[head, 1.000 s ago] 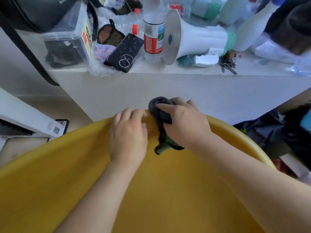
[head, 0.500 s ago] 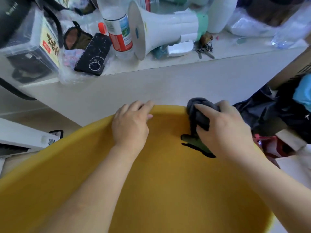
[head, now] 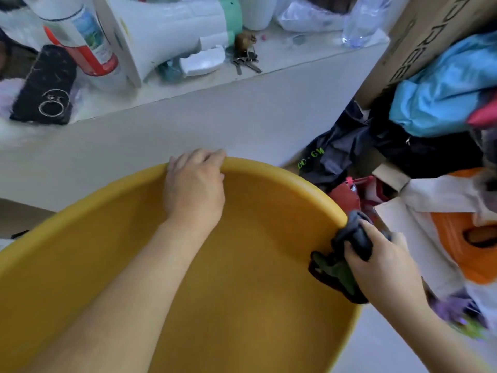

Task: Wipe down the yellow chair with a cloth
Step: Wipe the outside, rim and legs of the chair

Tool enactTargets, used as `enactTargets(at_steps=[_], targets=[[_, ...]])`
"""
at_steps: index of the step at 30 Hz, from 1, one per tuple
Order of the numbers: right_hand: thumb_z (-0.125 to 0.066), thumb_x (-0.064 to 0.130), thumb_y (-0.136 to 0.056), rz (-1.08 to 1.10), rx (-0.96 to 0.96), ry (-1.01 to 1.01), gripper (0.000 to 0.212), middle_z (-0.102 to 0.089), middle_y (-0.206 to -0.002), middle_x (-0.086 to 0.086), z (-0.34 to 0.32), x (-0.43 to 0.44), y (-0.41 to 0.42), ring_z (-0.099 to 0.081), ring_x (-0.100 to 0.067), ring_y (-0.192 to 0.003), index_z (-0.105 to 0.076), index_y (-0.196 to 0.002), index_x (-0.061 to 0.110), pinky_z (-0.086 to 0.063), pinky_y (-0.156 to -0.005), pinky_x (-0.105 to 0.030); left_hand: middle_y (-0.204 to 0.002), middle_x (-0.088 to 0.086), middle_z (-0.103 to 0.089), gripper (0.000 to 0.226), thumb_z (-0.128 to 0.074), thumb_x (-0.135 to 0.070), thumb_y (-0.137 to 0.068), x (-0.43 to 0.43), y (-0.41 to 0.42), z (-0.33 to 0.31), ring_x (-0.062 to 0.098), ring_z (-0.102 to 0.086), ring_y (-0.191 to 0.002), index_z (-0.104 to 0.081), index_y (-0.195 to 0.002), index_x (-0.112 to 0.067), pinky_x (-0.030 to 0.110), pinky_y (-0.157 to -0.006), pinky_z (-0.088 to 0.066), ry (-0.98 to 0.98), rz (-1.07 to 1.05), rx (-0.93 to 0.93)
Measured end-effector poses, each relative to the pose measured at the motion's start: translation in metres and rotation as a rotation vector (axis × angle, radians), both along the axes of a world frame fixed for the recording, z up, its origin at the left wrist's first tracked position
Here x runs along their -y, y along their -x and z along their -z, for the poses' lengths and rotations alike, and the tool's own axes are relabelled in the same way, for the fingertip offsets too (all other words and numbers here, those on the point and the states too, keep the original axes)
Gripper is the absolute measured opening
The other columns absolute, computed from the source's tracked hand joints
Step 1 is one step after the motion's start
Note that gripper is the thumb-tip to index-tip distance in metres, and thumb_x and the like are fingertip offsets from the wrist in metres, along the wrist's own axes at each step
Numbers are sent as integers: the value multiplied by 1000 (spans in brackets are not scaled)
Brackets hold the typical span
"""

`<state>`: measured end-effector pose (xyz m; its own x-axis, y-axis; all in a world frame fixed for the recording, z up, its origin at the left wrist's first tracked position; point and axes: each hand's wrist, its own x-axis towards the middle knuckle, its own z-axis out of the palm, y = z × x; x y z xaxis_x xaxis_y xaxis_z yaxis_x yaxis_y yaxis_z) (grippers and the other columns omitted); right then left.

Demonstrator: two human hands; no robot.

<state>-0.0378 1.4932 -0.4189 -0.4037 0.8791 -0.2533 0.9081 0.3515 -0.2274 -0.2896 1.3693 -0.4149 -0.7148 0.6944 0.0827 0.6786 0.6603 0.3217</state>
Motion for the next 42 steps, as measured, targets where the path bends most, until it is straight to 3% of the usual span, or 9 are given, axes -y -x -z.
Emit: enactTargets(at_steps=[4, 10, 14, 18, 25, 29, 35, 39, 42], targets=[[-60, 23, -85, 40, -153, 98, 13, -49, -87, -8, 3, 1, -10, -46, -21, -83, -61, -97, 19, -29, -54, -29, -122, 6, -62, 41, -70, -19, -81, -45, -59, 3, 33, -51, -120, -62, -121, -25, 53, -108, -30, 5, 313, -40], [-66, 27, -83, -183, -429, -81, 51, -46, -122, -8, -2, 3, 57, -50, -26, -106, -54, -132, 26, -50, -80, -36, -125, 5, -60, 41, -63, -15, -85, -48, -60, 6, 29, -49, -122, -58, -124, -23, 51, -109, -29, 11, 358, -94], [-64, 28, -85, 165, -248, 179, 50, -51, -119, -11, 29, 4, -31, -55, -28, -103, -51, -133, 29, -39, -76, -27, -136, 12, -51, 50, -60, -13, -88, -21, -29, -4, 33, -44, -127, -48, -135, -21, 45, -105, -35, 124, 233, -61], [-60, 16, -82, 331, -400, 334, 15, -63, -81, -9, 33, 8, -39, -59, -31, -80, -64, -89, 29, -40, -55, -31, -156, 1, -24, 71, -49, 3, -84, 6, -43, -23, 21, -21, -143, -32, -146, -26, 36, -111, -29, 216, 224, 63], [-60, 11, -87, 992, -968, 996, 28, -67, -115, -21, -22, 103, -5, -67, -38, -99, -59, -116, 11, -48, -93, -55, -141, -8, -49, 46, -50, -5, -91, 138, -79, -48, 18, -42, -128, -58, -127, -31, 42, -92, -49, 124, 13, 206], [-55, 6, -89, 784, -929, 1261, 21, -72, -104, -16, -54, 178, 33, -68, -36, -93, -65, -105, 16, -50, -88, -60, -127, -9, -56, 38, -57, -6, -89, 263, -103, -71, 15, -48, -113, -64, -120, -26, 28, -81, -48, 139, -231, 172], [-53, 2, -92, 153, -800, 1234, 44, -64, -120, 13, -82, 313, 59, -65, -22, -103, -63, -105, 43, -49, -81, -36, -130, 11, -53, 53, -74, -8, -70, 445, -152, -82, 31, -45, -115, -62, -120, -20, 47, -81, -52, 546, -557, 69], [-52, 2, -95, -49, -707, 1317, 52, -63, -115, 29, -72, 408, 57, -62, 8, -99, -65, -111, 49, -49, -68, -7, -138, 17, -45, 65, -70, -17, -80, 532, -165, -77, 38, -46, -118, -42, -139, -15, 49, -89, -47, 476, -721, 83], [-53, 4, -95, -138, -623, 1349, 44, -61, -125, 22, -63, 472, 54, -59, 1, -108, -70, -106, 42, -52, -76, -13, -120, 8, -56, 68, -60, -31, -89, 574, -168, -65, 28, -58, -98, -24, -147, -24, 38, -71, -50, 380, -753, 188]])
